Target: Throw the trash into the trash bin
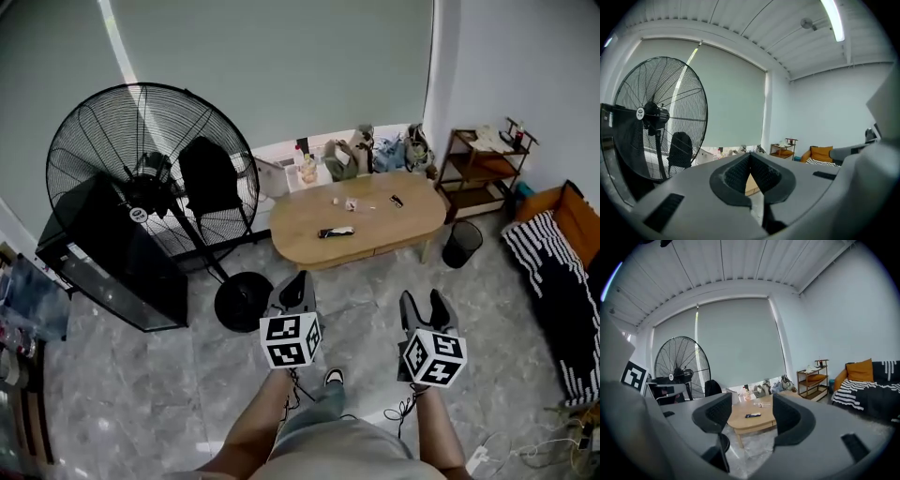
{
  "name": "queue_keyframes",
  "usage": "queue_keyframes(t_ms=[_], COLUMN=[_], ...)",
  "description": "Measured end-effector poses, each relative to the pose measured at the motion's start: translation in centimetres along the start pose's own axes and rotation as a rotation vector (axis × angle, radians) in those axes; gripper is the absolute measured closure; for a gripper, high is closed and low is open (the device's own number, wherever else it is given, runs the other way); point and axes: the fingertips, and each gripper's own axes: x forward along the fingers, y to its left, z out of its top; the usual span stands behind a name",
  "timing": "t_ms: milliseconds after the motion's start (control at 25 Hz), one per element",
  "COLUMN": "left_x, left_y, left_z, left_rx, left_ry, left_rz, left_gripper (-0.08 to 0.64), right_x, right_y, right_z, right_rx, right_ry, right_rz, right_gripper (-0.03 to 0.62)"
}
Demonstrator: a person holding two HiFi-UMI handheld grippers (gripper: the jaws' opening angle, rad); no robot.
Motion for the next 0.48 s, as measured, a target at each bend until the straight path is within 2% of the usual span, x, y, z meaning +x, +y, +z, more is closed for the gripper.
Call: queue_keyframes(t_ms=[200, 480], left_x=[7.7, 15.9], left_y=[1.8, 3.4], left_z=[2.5, 2.8], left_rx=[-0.013, -0.046], left_ry=[-0.007, 0.009], left_rz=[-0.024, -0.071], left_gripper=[0.549, 0.549], right_x=[6.8, 13.4], right_y=[-0.6, -1.8], right_z=[3.5, 5.6], right_rx=[-0.001, -0.009], right_ry=[-0.020, -0.021], right_rz=[-0.018, -0.063], right_gripper=[0.318, 0.319])
